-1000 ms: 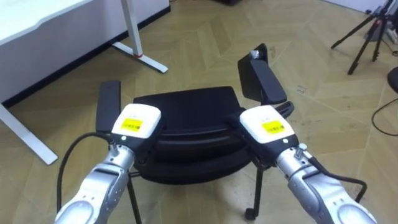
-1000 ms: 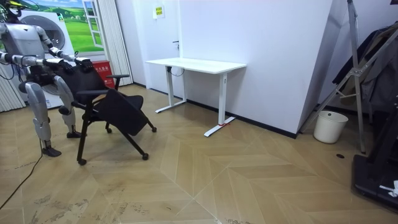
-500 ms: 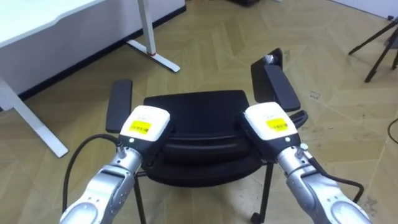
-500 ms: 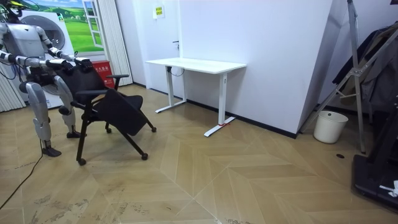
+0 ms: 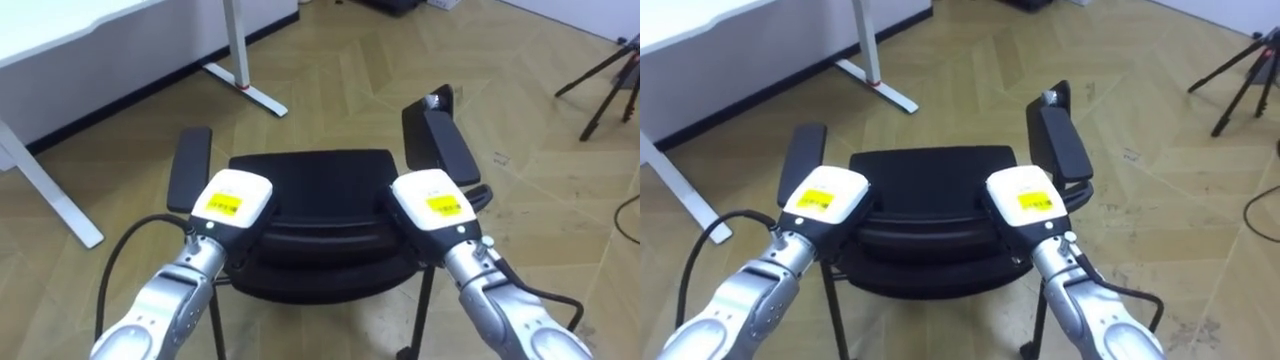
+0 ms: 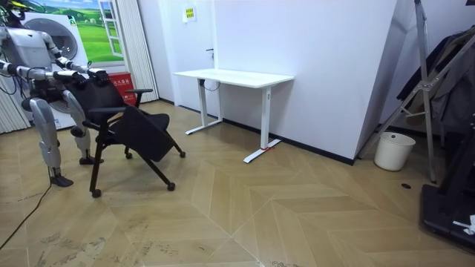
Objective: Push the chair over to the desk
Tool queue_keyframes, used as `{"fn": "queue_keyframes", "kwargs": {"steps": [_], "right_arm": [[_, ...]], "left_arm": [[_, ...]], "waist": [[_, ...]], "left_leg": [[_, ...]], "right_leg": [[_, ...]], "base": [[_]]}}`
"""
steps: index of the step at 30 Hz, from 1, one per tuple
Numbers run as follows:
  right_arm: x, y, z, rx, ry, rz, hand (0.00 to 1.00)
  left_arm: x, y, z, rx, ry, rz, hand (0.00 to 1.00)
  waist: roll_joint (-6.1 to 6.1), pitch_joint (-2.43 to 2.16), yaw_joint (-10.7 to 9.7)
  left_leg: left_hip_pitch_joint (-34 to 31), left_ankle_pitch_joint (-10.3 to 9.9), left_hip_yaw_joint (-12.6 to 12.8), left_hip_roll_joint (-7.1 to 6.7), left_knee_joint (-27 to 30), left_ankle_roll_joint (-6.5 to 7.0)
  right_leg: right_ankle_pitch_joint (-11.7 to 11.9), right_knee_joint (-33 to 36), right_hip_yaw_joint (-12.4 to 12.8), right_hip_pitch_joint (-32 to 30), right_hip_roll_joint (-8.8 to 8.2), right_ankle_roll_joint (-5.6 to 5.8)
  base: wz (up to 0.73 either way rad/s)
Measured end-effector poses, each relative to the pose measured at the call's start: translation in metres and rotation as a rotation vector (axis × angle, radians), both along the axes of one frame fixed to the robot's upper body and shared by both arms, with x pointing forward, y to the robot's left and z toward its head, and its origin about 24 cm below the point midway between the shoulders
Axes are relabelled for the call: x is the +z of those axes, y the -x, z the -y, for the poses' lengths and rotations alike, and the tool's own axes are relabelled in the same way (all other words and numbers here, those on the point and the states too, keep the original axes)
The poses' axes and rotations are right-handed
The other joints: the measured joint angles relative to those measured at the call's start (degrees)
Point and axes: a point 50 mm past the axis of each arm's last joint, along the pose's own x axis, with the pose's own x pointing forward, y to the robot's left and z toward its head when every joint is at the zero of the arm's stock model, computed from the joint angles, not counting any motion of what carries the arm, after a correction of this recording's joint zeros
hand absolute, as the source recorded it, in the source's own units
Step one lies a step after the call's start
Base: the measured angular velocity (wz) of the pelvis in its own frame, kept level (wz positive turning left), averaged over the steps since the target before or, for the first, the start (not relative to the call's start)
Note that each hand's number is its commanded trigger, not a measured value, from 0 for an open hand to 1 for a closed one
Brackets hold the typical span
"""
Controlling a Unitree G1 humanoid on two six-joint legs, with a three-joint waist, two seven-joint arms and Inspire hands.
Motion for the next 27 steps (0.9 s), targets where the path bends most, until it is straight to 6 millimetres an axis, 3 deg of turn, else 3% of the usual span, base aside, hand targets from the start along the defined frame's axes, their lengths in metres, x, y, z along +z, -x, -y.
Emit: {"fn": "queue_keyframes", "kwargs": {"steps": [3,6,8,9,11,13,14,16,17,20,21,22,24,25,27], "right_arm": [[-0.004,0.001,-0.004,0.0,-0.018,-0.018,1.0],[-0.007,0.003,-0.006,0.008,-0.025,-0.033,1.0],[-0.009,0.005,-0.006,0.007,-0.032,-0.044,1.0],[-0.01,0.007,-0.006,0.007,-0.033,-0.049,1.0],[-0.01,0.007,-0.004,0.006,-0.038,-0.045,1.0],[-0.011,0.007,-0.001,0.006,-0.047,-0.024,1.0],[-0.011,0.008,-0.001,0.006,-0.046,-0.019,1.0],[-0.014,0.014,0.001,0.0,-0.049,0.004,1.0],[-0.015,0.016,0.001,0.002,-0.046,0.008,1.0],[-0.014,0.017,0.002,0.008,-0.048,0.037,1.0],[-0.014,0.017,0.003,0.005,-0.048,0.042,1.0],[-0.013,0.017,0.002,0.006,-0.049,0.051,1.0],[-0.014,0.019,0.003,0.006,-0.045,0.051,1.0],[-0.014,0.019,0.003,0.004,-0.048,0.054,1.0],[-0.012,0.018,0.003,0.001,-0.048,0.068,1.0]], "left_arm": [[-0.003,0.0,-0.005,0.001,-0.01,-0.011,1.0],[-0.005,0.0,-0.009,0.006,-0.007,-0.022,1.0],[-0.006,0.001,-0.01,0.007,-0.001,-0.026,1.0],[-0.007,0.002,-0.01,0.01,0.004,-0.034,1.0],[-0.009,0.003,-0.009,0.015,0.018,-0.042,1.0],[-0.01,0.004,-0.008,0.018,0.031,-0.036,1.0],[-0.01,0.005,-0.008,0.019,0.033,-0.034,1.0],[-0.01,0.008,-0.007,0.01,0.043,-0.022,1.0],[-0.01,0.01,-0.007,0.008,0.044,-0.02,1.0],[-0.006,0.01,-0.006,0.002,0.052,-0.003,1.0],[-0.004,0.009,-0.007,0.0,0.051,0.003,1.0],[-0.004,0.01,-0.007,-0.003,0.052,0.004,1.0],[-0.002,0.01,-0.007,-0.01,0.052,0.01,1.0],[-0.001,0.01,-0.007,-0.013,0.049,0.013,1.0],[0.001,0.01,-0.006,-0.017,0.058,0.024,1.0]], "waist": [[-0.41,0.13,0.8],[0.65,0.26,1.04],[1.24,0.44,0.61],[0.64,0.66,0.75],[0.62,0.62,0.52],[0.9,0.56,0.66],[0.95,0.54,0.82],[1.26,0.51,0.96],[1.24,0.37,1.06],[0.98,0.01,1.3],[0.77,-0.08,1.85],[0.09,-0.25,2.22],[-1.16,-0.37,2.53],[-1.95,-0.45,2.63],[-2.45,-0.5,3.32]], "left_leg": [[-4.07,-0.58,-0.77,2.13,9.09,-0.42],[-9.72,-0.49,-1.3,6.07,21.92,-0.37],[-12.42,0.73,-1.44,7.85,27.33,1.04],[-14.69,3.1,-1.5,8.26,30.72,2.5],[-17.95,3.62,-1.29,7.02,31.69,3.09],[-20.91,3.56,1.17,3.52,23.95,3.11],[-21.13,3.92,1.64,2.43,20.91,2.94],[-21.6,5.72,1.99,-1.16,10.26,3.0],[-21.52,6.11,2.07,-1.55,8.41,3.5],[-21.15,8.73,2.44,-2.36,5.05,5.09],[-20.8,9.59,3.44,-2.43,5.11,6.39],[-20.41,9.74,3.82,-3.38,5.31,6.73],[-19.5,9.35,5.04,-5.03,5.82,7.39],[-18.73,8.28,5.9,-5.83,6.56,8.9],[-18.5,5.94,6.21,-7.14,8.98,10.39]], "right_leg": [[-1.42,2.04,-0.8,-0.2,1.19,-1.61],[-4.24,5.07,-2.11,-0.06,3.37,-3.5],[-6.31,7.76,-2.83,-0.06,3.79,-4.53],[-7.48,9.49,-3.2,-0.15,3.59,-5.14],[-8.6,11.28,-4.01,-0.44,3.04,-5.88],[-9.06,11.88,-5.36,-1.14,2.6,-6.68],[-9.29,11.89,-5.46,-1.04,2.6,-6.63],[-10.19,11.9,-6.21,-0.3,2.7,-6.43],[-10.41,11.9,-6.16,-0.13,2.71,-6.3],[-11.81,12.38,-5.68,0.11,2.2,-5.42],[-12.44,12.62,-5.11,0.22,1.69,-4.94],[-13.24,12.93,-4.96,0.56,0.6,-4.26],[-14.4,13.22,-5.0,1.5,-1.29,-3.04],[-14.94,13.26,-5.14,2.56,-2.52,-2.18],[-15.85,16.42,-5.93,2.73,-4.55,-0.65]], "base": [[0.11],[0.2],[0.33],[0.25],[0.24],[-0.05],[-0.06],[0.07],[0.0],[-0.04],[-0.19],[-0.15],[0.0],[-0.03],[-0.2]]}}
